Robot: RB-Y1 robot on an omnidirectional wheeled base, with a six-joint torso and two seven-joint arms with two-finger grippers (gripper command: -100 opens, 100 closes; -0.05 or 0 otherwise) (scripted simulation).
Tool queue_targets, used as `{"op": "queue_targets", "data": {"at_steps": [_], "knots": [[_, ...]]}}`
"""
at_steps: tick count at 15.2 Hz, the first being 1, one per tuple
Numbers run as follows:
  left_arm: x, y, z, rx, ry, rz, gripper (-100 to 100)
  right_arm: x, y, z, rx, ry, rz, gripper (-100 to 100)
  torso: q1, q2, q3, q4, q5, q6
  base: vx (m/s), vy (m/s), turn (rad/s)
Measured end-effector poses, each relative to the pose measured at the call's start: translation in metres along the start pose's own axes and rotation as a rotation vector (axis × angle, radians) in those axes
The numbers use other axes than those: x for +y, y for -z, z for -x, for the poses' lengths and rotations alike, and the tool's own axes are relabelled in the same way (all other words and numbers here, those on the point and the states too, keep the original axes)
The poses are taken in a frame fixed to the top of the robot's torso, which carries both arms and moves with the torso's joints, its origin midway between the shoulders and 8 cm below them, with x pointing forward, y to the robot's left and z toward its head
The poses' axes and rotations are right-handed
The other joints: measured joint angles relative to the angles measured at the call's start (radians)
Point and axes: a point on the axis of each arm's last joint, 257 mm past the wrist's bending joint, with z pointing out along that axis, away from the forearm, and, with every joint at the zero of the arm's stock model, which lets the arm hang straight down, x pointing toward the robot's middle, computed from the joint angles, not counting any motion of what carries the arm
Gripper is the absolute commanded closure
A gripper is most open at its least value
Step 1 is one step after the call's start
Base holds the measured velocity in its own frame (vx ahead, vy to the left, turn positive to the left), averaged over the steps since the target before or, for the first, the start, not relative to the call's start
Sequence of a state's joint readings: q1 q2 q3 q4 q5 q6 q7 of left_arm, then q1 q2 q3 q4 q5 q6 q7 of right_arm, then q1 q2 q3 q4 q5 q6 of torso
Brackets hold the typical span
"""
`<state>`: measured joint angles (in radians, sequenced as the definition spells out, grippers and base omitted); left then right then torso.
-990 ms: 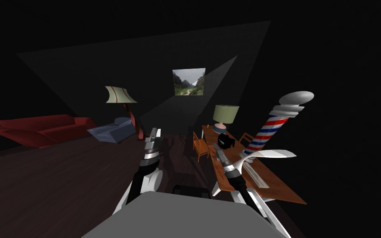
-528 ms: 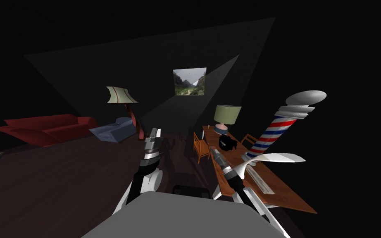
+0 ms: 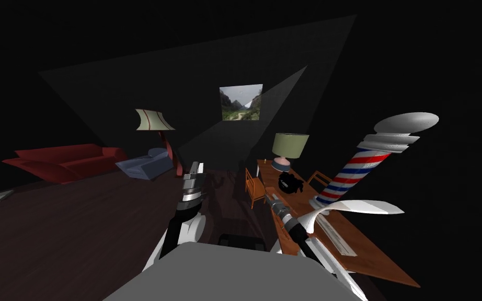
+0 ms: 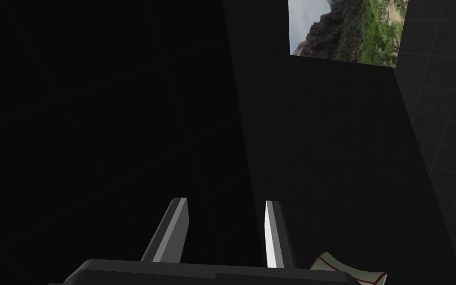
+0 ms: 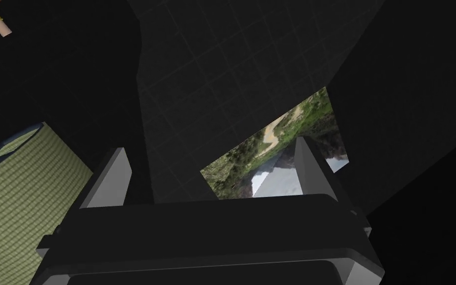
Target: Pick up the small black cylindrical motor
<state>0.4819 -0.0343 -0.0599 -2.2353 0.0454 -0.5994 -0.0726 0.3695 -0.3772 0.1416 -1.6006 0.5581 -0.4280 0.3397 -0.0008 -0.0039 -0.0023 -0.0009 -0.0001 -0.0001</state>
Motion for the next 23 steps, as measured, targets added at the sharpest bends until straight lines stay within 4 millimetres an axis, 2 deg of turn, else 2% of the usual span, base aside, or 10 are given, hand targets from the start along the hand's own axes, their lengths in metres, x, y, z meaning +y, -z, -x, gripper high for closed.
{"op": "queue_targets", "data": {"at_steps": [3,9,12,16,23], "knots": [[0.0,0.0,0.0,0.0,0.0,0.0,0,-0.015,0.002,-0.027,0.067,0.092,-0.018,-100,0.0,0.0,0.0,0.0,0.0,0.0,0.046,-0.008,0.028],[0.0,0.0,0.0,0.0,0.0,0.0,0,-0.051,0.017,-0.081,0.231,0.309,-0.049,-100,0.0,-0.001,0.0,0.0,0.0,0.0,0.06,-0.009,0.035],[0.0,0.0,0.0,0.0,0.0,0.0,0,-0.071,0.026,-0.102,0.311,0.423,-0.051,-100,0.0,-0.001,-0.001,0.0,0.0,0.0,0.057,-0.005,0.027],[0.0,0.0,0.0,0.0,0.0,0.0,0,-0.099,0.044,-0.134,0.431,0.576,-0.05,-100,0.0,-0.001,-0.001,0.0,0.0,0.0,0.062,-0.011,0.035],[0.0,0.0,0.0,0.0,0.0,0.0,0,-0.139,0.079,-0.175,0.612,0.811,-0.022,-100,0.0,-0.001,0.0,0.0,0.0,0.0,0.057,-0.012,0.035]]}}
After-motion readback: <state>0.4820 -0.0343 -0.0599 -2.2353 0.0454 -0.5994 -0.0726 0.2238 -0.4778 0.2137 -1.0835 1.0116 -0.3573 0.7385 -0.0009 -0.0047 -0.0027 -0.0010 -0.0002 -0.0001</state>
